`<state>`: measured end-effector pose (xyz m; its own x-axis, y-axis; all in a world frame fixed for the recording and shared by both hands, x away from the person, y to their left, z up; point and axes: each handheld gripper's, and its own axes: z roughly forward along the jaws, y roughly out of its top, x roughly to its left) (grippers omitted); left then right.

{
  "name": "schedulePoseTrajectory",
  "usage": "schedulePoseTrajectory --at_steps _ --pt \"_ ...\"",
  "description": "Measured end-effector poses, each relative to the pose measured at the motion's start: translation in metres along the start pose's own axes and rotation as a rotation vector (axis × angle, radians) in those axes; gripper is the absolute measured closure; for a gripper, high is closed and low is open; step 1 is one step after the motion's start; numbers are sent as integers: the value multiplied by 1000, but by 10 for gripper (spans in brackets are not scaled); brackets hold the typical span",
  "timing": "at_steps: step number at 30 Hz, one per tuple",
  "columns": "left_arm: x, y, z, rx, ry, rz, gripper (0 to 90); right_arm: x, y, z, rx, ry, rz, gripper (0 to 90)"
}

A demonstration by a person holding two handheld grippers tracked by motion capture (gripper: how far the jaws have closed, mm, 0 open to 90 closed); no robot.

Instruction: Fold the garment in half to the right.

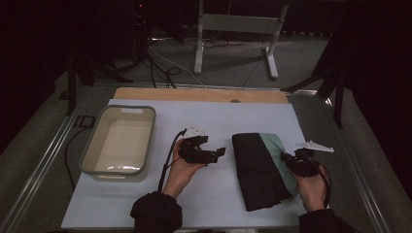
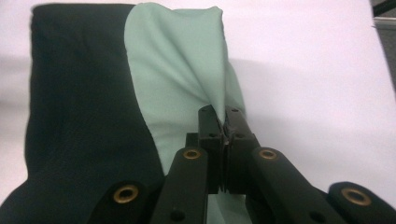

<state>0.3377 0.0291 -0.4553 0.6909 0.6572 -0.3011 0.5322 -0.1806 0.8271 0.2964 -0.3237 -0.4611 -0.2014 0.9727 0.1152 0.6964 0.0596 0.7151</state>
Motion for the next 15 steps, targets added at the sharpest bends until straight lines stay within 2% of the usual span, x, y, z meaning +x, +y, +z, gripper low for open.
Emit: schedulePoseTrajectory --at_steps 6,15 --pt "-1 2 4 -3 5 4 165 -3 -6 0 18 -20 -14 884" --pt "-6 5 13 -17 15 18 158 -2 -15 4 35 -16 -9 884"
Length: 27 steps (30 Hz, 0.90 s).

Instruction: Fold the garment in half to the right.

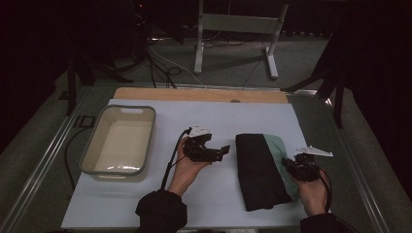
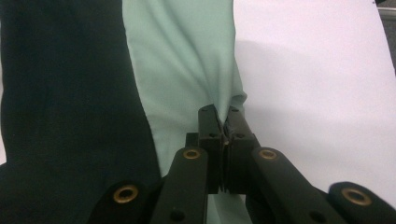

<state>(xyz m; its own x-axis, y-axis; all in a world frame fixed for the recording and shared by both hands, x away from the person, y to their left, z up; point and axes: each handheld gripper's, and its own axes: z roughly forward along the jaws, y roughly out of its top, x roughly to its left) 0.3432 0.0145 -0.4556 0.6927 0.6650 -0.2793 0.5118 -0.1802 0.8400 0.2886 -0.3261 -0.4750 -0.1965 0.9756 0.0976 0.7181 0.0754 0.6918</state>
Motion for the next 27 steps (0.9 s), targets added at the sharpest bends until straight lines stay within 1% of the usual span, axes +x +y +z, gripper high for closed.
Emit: schedulePoseTrajectory --at_steps 6,8,12,19,22,25,27 --pt "-3 2 8 -1 7 7 149 -1 -6 -2 0 -5 13 884" --pt "-4 3 12 -2 7 9 149 -1 -9 -2 4 -10 4 884" --pt "-7 4 19 -2 15 12 150 -2 -12 -4 4 -5 9 883" --pt "-9 8 32 6 30 17 157 0 -14 -7 1 1 8 883" --pt "-9 9 38 4 40 11 158 1 -15 -7 1 3 8 883" --pt "-9 10 45 11 42 9 161 2 -15 -7 -1 7 5 883" --pt "-10 9 50 17 51 8 164 2 -15 -8 -1 9 4 883"
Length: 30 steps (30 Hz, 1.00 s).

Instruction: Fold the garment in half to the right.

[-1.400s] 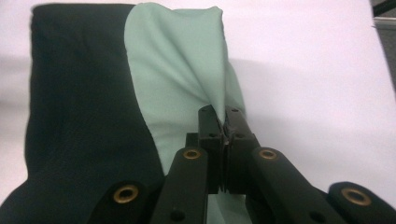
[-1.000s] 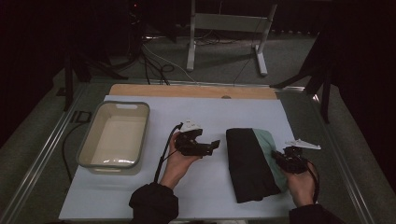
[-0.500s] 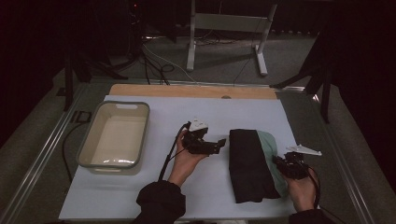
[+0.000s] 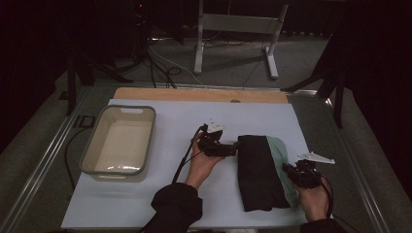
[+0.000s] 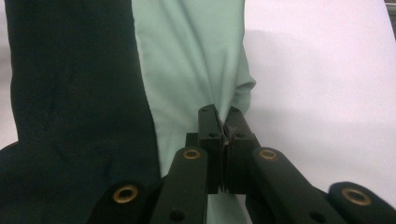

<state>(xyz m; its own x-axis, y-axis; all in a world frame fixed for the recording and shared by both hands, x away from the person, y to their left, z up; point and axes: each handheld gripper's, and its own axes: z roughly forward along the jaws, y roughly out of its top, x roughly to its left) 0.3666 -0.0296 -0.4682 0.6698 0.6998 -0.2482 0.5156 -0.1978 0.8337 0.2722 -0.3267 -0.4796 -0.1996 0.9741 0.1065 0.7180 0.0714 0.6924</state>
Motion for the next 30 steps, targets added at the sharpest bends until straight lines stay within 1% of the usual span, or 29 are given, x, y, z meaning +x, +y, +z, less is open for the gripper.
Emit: schedulePoseTrajectory --at_steps 3,6,9,12,14,17,18,19,20,22,24,26,28,30 --pt "-2 0 7 6 4 -4 182 0 0 0 0 1 2 883" --pt "-4 0 15 16 16 6 204 -1 0 -1 -2 4 4 883" --pt "-5 -1 22 22 14 -3 242 -2 -1 -1 -4 6 6 883" --pt "-6 -3 27 29 -8 -10 311 -2 -1 -1 -4 8 8 883" --pt "-6 -4 29 35 -25 -23 360 -2 -1 -1 -3 9 8 883" --pt "-7 -6 32 42 -63 -54 414 -1 -1 -1 -1 13 4 882" --pt "-7 -6 32 45 -79 -59 456 -1 -1 -1 -1 14 4 883" --pt "-8 -6 33 49 -87 -65 519 0 -1 -1 0 16 2 883" --pt "-8 -6 32 52 -97 -74 550 0 -1 -1 1 17 2 882" --pt "-6 -6 32 57 -124 -88 672 1 -1 0 2 19 -2 882" --pt "-6 -6 31 71 -128 -95 754 2 -1 0 2 24 -6 882" --pt "-6 -6 30 75 -127 -103 786 4 -1 0 2 28 -9 882" --pt "-4 -6 28 74 -138 -124 797 5 -1 0 2 31 -10 882" --pt "-1 -7 25 75 -147 -134 800 6 -1 0 1 37 -11 881"
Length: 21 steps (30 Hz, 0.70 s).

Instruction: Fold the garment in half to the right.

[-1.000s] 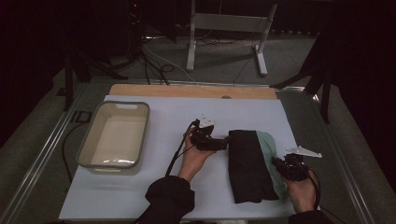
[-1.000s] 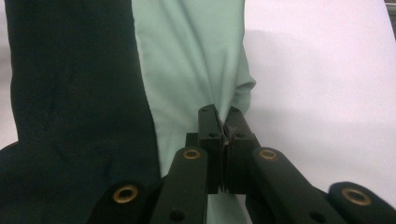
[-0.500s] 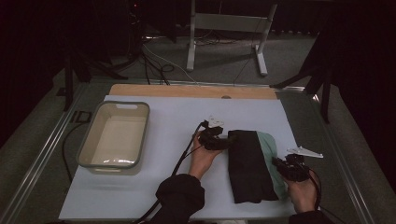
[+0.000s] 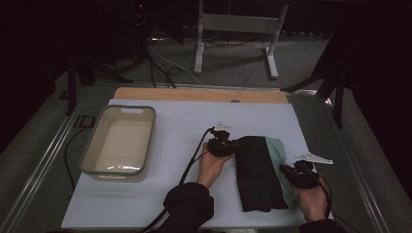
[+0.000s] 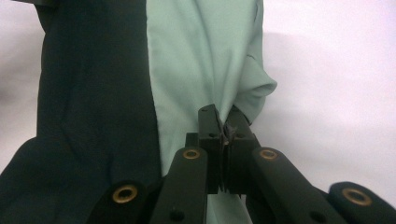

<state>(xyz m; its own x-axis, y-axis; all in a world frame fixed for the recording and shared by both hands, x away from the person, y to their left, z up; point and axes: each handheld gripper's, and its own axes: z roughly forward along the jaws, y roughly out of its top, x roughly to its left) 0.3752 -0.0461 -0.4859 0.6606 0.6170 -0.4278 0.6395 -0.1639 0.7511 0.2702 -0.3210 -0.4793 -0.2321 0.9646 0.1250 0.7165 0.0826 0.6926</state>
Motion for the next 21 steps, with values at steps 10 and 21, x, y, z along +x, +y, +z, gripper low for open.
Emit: schedulePoseTrajectory --at_steps 10,21 --pt "9 -4 -21 15 -1 -4 799 14 4 3 0 46 -21 880" --pt "26 -17 -54 -9 12 -23 800 39 13 16 3 84 -61 876"
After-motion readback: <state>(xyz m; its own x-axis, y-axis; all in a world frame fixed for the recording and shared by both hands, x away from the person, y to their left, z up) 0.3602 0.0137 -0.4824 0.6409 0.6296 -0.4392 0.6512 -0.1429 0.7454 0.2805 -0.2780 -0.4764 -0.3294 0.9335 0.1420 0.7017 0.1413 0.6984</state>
